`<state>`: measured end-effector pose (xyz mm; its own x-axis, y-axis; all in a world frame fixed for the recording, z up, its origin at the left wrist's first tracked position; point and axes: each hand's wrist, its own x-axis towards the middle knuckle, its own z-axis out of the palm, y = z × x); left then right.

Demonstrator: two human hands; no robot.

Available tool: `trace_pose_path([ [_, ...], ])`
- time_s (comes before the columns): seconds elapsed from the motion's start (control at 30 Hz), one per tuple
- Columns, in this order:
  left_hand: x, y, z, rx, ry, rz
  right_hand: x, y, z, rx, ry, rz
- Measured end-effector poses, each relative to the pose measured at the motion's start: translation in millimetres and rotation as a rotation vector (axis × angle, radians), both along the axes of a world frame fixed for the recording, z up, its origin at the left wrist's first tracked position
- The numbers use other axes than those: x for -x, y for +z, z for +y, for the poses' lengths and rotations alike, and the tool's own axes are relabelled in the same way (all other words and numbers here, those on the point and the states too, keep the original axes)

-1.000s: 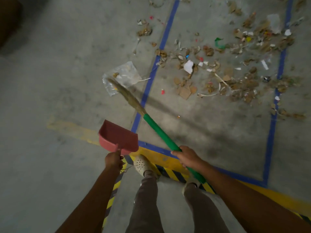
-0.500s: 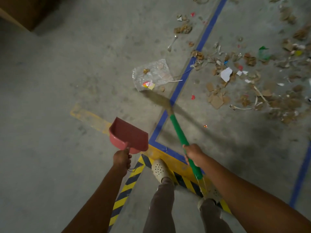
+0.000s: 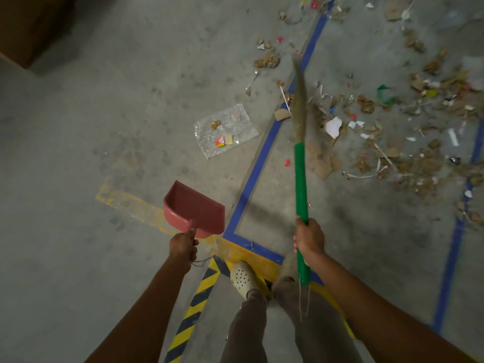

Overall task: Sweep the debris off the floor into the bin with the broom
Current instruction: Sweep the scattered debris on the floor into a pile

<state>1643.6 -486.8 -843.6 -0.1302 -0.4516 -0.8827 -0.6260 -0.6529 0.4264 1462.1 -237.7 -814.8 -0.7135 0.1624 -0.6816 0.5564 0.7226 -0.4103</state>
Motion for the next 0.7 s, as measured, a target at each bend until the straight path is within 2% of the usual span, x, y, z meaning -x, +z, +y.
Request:
trace_pose_path([
  [0.17, 19, 7, -18, 0.045, 0.033, -0.023, 11, 9, -48, 0.093, 0.224, -0.139],
  [0.3, 38, 7, -34, 0.05, 0.074, -0.05, 30, -19, -85, 0.09, 0.428, -0.283],
  [0.37, 52, 2, -44, 0.057, 0.089, -0.069, 43, -38, -97, 0.084, 0.437, -0.359],
  [0.5, 95, -14, -61, 0.063, 0.061, -0.118, 90, -74, -102, 0.055, 0.295, -0.411],
  [0.7, 183, -31, -65, 0.045, -0.039, -0.117, 191, -87, -63, 0.082, -0.214, -0.34],
])
